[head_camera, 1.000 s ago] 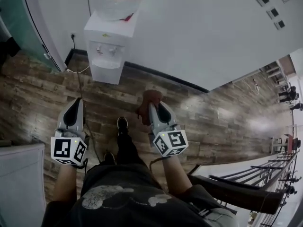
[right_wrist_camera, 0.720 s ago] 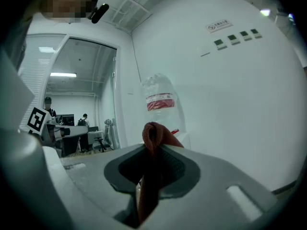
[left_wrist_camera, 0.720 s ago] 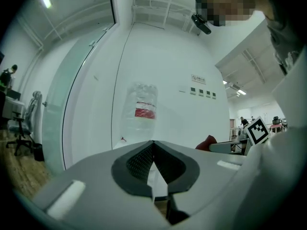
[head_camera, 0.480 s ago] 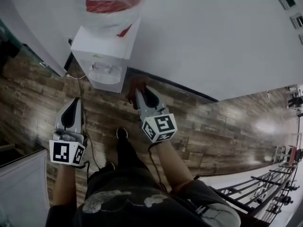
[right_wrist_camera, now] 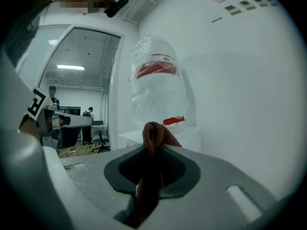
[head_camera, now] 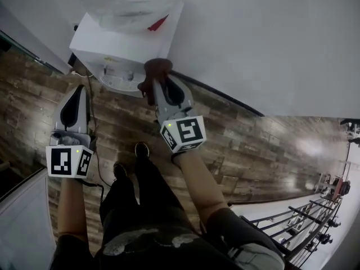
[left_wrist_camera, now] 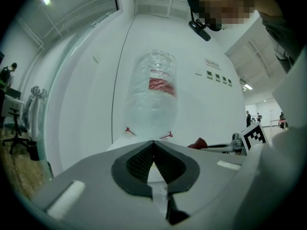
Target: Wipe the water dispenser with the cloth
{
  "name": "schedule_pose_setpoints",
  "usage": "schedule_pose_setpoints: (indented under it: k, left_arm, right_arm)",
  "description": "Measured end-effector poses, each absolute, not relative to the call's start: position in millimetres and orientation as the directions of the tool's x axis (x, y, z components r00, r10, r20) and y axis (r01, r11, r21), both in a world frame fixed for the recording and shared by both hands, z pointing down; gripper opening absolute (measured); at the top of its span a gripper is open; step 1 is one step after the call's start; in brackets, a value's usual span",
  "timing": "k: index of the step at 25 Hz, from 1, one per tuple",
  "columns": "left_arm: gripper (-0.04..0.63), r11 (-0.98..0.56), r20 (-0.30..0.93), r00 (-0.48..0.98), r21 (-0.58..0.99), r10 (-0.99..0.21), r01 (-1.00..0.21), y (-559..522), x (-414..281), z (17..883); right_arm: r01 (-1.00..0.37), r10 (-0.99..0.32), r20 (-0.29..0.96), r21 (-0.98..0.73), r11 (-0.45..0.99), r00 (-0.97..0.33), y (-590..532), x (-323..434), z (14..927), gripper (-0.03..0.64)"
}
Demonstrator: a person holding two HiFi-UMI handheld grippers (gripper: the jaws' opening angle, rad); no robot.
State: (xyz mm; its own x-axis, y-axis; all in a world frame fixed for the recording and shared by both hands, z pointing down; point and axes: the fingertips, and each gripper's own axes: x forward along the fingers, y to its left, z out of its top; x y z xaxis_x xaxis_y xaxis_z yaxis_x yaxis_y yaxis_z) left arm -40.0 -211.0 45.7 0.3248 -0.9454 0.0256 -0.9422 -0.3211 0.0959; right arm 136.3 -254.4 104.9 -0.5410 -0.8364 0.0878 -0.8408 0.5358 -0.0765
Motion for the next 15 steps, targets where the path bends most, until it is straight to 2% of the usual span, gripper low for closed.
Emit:
schedule_pose_setpoints:
  k: [6, 15]
  left_arm:
    - [0.018, -0.314, 0.035, 0.320, 0.115, -0.947, -0.942, -222, -67, 135]
    - [0.018, -0.295, 0.070, 0.306, 0.134, -0.950, -0.946, -225, -102, 288]
  right_arm:
    - [-0.862, -0.858, 0.086, -0.079, 0.501, -0.506, -260, 133, 189, 0.044]
    - [-0.884, -0.871, 0.150, -0.059, 0.464, -0.468, -267, 126, 355, 0.044]
